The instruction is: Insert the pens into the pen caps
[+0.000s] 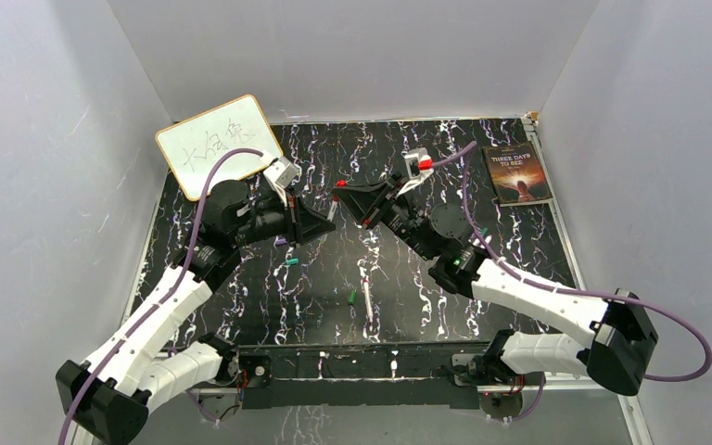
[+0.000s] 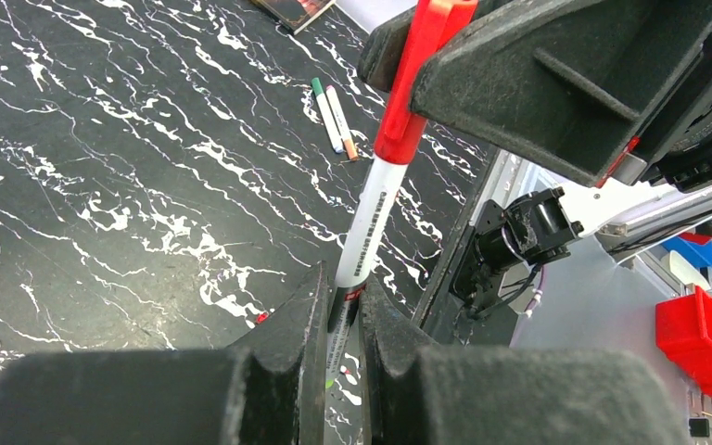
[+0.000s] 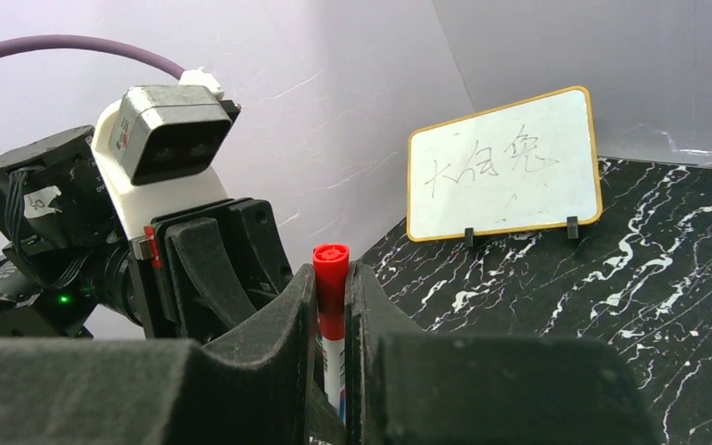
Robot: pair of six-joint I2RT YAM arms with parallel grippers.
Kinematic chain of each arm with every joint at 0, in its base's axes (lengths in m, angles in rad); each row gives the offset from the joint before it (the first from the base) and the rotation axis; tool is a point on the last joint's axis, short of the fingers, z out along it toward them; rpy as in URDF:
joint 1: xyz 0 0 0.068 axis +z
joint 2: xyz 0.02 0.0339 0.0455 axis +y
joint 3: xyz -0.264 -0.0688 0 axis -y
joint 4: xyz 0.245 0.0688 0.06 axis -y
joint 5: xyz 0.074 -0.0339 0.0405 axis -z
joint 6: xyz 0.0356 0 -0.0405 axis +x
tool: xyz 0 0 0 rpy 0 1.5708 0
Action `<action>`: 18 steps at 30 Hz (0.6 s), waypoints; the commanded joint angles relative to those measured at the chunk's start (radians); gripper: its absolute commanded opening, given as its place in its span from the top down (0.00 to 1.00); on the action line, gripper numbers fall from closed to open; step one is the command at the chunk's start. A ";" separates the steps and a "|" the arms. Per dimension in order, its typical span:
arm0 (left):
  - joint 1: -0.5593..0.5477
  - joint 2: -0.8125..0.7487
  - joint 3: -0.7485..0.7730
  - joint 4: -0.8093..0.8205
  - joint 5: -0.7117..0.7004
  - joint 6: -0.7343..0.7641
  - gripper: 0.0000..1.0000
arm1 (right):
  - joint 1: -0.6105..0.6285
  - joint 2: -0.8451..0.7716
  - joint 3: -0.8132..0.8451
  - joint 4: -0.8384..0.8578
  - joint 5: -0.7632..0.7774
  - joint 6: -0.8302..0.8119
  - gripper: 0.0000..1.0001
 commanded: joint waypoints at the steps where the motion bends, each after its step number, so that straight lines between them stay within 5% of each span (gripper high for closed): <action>1: 0.031 -0.017 0.127 0.315 -0.151 -0.022 1.00 | 0.127 -0.005 -0.059 -0.284 -0.228 0.024 1.00; 7: 0.029 -0.058 0.054 0.272 -0.069 -0.025 1.00 | 0.125 -0.068 0.008 -0.351 -0.082 -0.033 1.00; 12: 0.028 -0.112 -0.028 0.270 -0.066 -0.052 1.00 | 0.125 -0.086 0.051 -0.369 -0.035 -0.062 0.56; 18: 0.028 -0.136 -0.059 0.263 -0.071 -0.058 1.00 | 0.125 -0.075 0.035 -0.349 -0.049 -0.042 0.47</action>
